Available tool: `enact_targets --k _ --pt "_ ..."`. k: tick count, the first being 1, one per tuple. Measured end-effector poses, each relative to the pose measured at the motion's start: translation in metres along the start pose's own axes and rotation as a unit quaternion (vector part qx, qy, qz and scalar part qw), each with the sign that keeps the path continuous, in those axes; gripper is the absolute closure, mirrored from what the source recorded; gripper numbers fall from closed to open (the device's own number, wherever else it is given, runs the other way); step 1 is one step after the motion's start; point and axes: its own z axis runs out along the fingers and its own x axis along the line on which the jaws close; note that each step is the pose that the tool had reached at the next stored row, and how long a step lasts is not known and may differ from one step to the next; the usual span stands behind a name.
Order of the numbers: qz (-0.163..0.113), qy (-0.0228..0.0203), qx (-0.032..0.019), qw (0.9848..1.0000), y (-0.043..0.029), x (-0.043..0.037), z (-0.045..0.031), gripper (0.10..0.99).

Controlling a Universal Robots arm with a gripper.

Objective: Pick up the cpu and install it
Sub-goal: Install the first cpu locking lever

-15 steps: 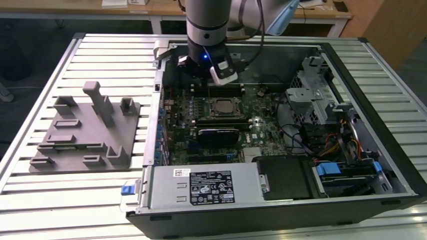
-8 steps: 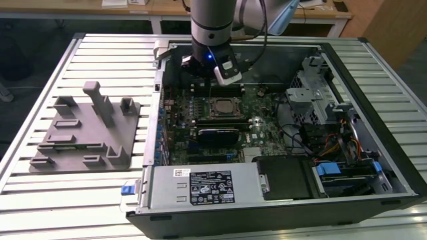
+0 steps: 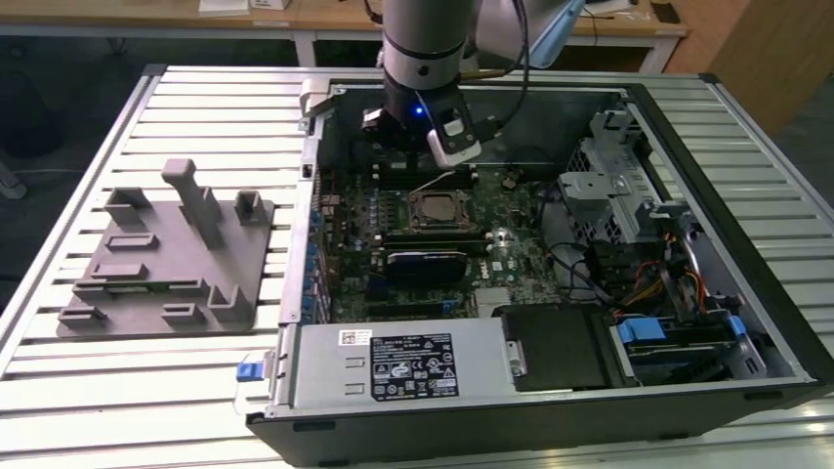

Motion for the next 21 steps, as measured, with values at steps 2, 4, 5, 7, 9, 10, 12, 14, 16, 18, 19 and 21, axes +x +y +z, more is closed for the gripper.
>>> enact_targets --k 2,4,5,7,9,10,12,14,16,18,19,21 --pt "0.0 0.0 0.0 1.0 0.0002 -0.0027 0.0 0.98" --pt "0.0 0.0 0.0 1.0 0.0004 -0.0051 0.0 0.98" --pt "0.0 0.0 0.0 1.0 0.0006 -0.0063 0.0 0.98" --pt "0.0 0.0 0.0 1.0 0.0007 -0.0084 0.0 0.98" --pt "0.0 0.0 0.0 1.0 0.0009 -0.0105 0.0 0.98" --pt "0.0 0.0 0.0 1.0 0.001 -0.0115 0.0001 0.98" --pt "0.0 0.0 0.0 1.0 0.001 -0.0122 0.0001 0.98" --pt "0.0 0.0 0.0 1.0 0.0011 -0.0123 0.0001 0.98" --pt "0.0 0.0 0.0 1.0 0.0011 -0.0124 0.0001 0.98" --pt "0.0 -0.001 0.0011 1.0 0.0011 -0.0124 0.0004 0.98" --pt "0.0 -0.0032 0.0022 1.0 0.001 -0.0124 0.0006 0.98" --pt "0.001 -0.0115 0.0037 0.9999 0.0007 -0.0124 0.0011 0.98"
